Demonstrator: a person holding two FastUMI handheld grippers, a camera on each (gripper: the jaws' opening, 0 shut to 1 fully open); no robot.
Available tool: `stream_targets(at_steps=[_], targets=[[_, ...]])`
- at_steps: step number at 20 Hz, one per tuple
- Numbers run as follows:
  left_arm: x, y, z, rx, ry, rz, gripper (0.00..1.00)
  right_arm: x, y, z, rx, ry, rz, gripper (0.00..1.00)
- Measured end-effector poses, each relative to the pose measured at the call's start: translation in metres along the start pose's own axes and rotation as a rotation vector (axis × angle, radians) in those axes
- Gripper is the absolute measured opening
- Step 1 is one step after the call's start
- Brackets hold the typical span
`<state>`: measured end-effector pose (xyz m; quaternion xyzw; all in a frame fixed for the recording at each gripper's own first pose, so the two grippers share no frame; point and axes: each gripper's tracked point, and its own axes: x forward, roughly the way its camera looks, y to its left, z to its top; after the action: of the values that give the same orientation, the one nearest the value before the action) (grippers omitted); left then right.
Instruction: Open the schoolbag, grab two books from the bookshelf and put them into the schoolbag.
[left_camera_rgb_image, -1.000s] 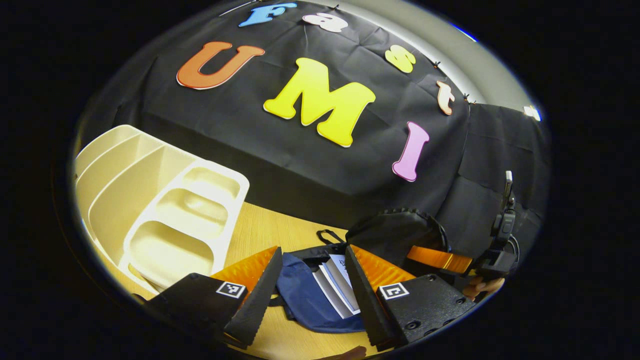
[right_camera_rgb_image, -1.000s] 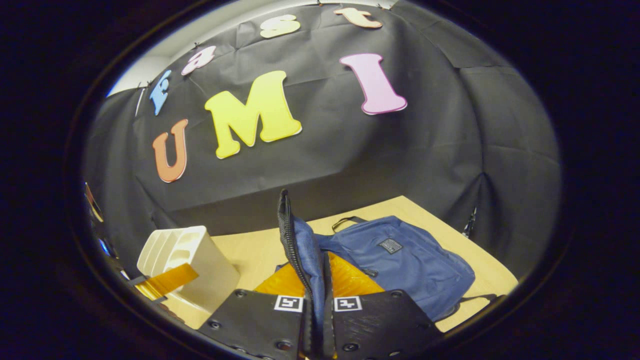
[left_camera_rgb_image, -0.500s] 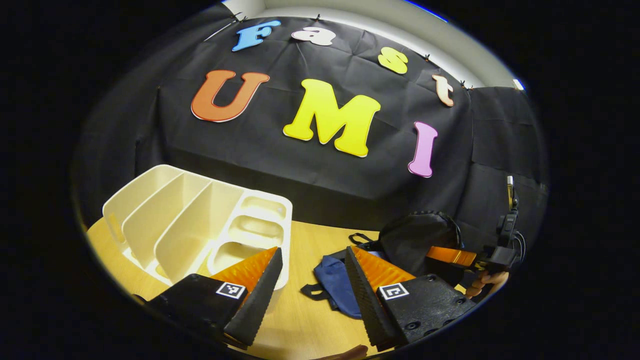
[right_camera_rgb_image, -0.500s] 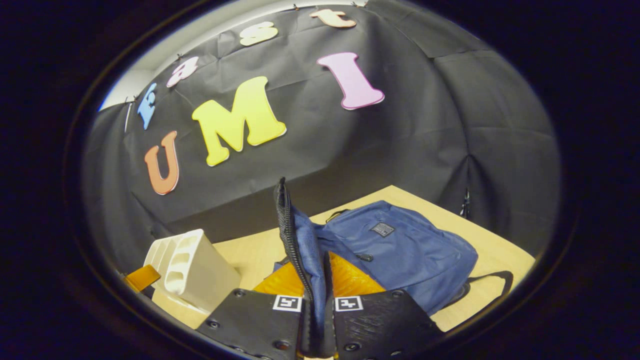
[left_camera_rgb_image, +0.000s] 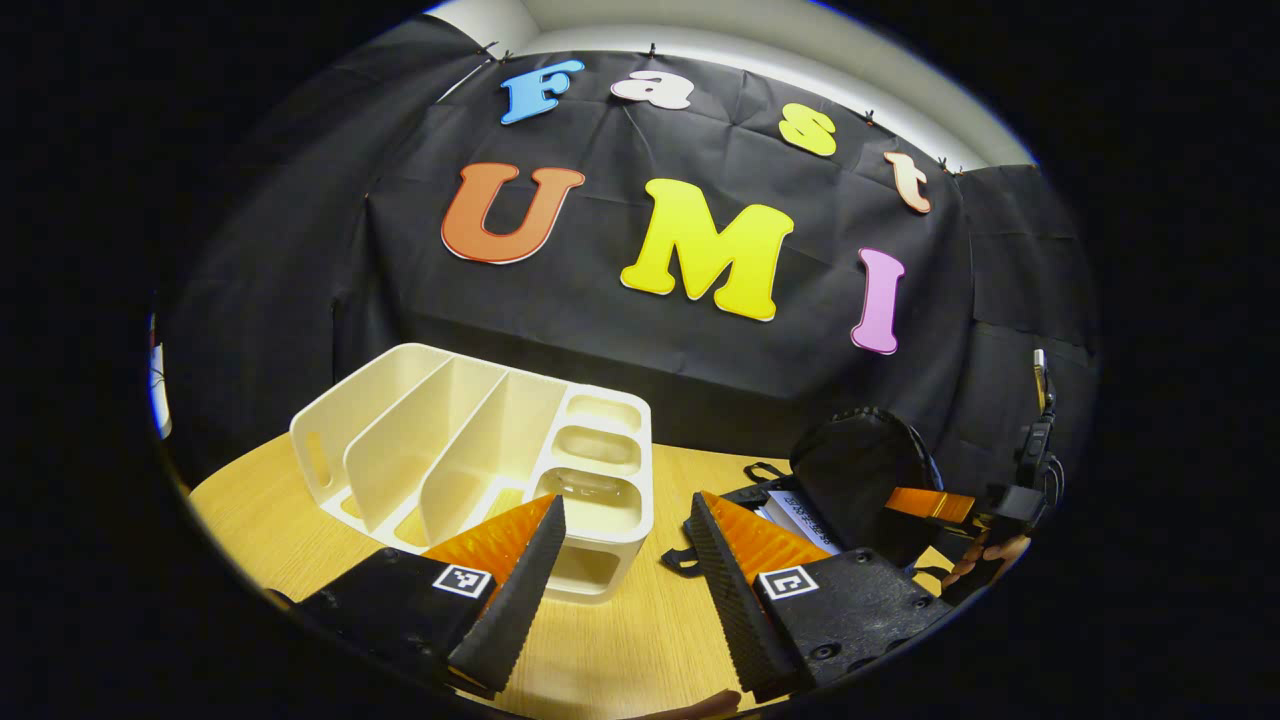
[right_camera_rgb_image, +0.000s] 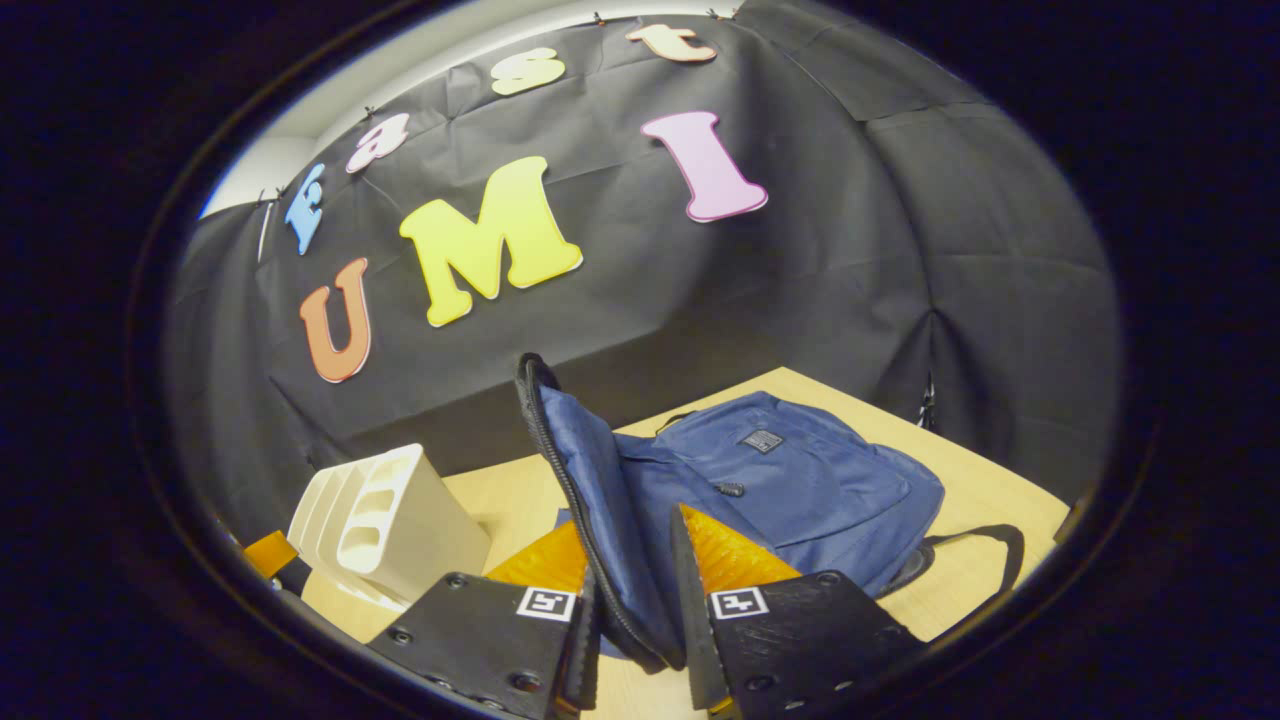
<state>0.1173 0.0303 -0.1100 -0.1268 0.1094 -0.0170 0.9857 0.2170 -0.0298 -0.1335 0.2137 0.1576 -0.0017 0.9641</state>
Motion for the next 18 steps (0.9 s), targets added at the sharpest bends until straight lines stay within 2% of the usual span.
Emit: stream_targets(at_steps=[1, 2, 4, 5, 6, 7, 10, 11, 12, 14, 15, 16, 18], targets=[[-0.007, 0.002, -0.002, 0.013, -0.001, 0.015, 0.82, -0.005, 0.001, 0.0, -0.003, -0.001, 0.01, 0.35], [-0.013, 0.005, -0.003, 0.026, -0.005, 0.032, 0.82, -0.009, 0.002, -0.003, -0.007, -0.001, 0.021, 0.43], [-0.027, 0.011, -0.009, 0.041, -0.006, 0.06, 0.82, -0.021, 0.003, -0.007, -0.009, -0.014, 0.044, 0.46], [-0.034, 0.013, -0.014, 0.046, -0.005, 0.071, 0.82, -0.027, 0.004, -0.008, -0.009, -0.027, 0.054, 0.53], [-0.042, 0.014, -0.017, 0.058, -0.013, 0.076, 0.82, -0.033, 0.005, -0.011, -0.018, -0.038, 0.058, 0.55], [-0.048, 0.016, -0.019, 0.067, -0.022, 0.081, 0.82, -0.039, 0.005, -0.017, -0.031, -0.042, 0.059, 0.63], [-0.067, 0.008, -0.031, 0.063, 0.01, 0.057, 0.83, -0.069, 0.016, -0.026, -0.066, -0.055, 0.095, 0.75], [-0.073, 0.008, -0.027, 0.074, 0.0, 0.057, 0.86, -0.079, 0.018, -0.024, -0.079, -0.067, 0.103, 0.89], [-0.078, 0.007, -0.022, 0.095, -0.017, 0.059, 0.87, -0.087, 0.016, -0.021, -0.088, -0.083, 0.1, 0.95], [-0.089, 0.004, -0.015, 0.154, -0.041, 0.075, 0.9, -0.102, 0.013, -0.013, -0.109, -0.111, 0.092, 0.95], [-0.094, 0.003, -0.009, 0.173, -0.061, 0.081, 0.93, -0.11, 0.012, -0.011, -0.121, -0.121, 0.091, 0.92], [-0.096, 0.001, -0.003, 0.184, -0.072, 0.081, 0.96, -0.117, 0.012, -0.008, -0.136, -0.129, 0.093, 0.96], [-0.102, 0.0, 0.003, 0.167, -0.084, 0.086, 0.98, -0.13, 0.007, -0.005, -0.177, -0.148, 0.088, 0.95]])
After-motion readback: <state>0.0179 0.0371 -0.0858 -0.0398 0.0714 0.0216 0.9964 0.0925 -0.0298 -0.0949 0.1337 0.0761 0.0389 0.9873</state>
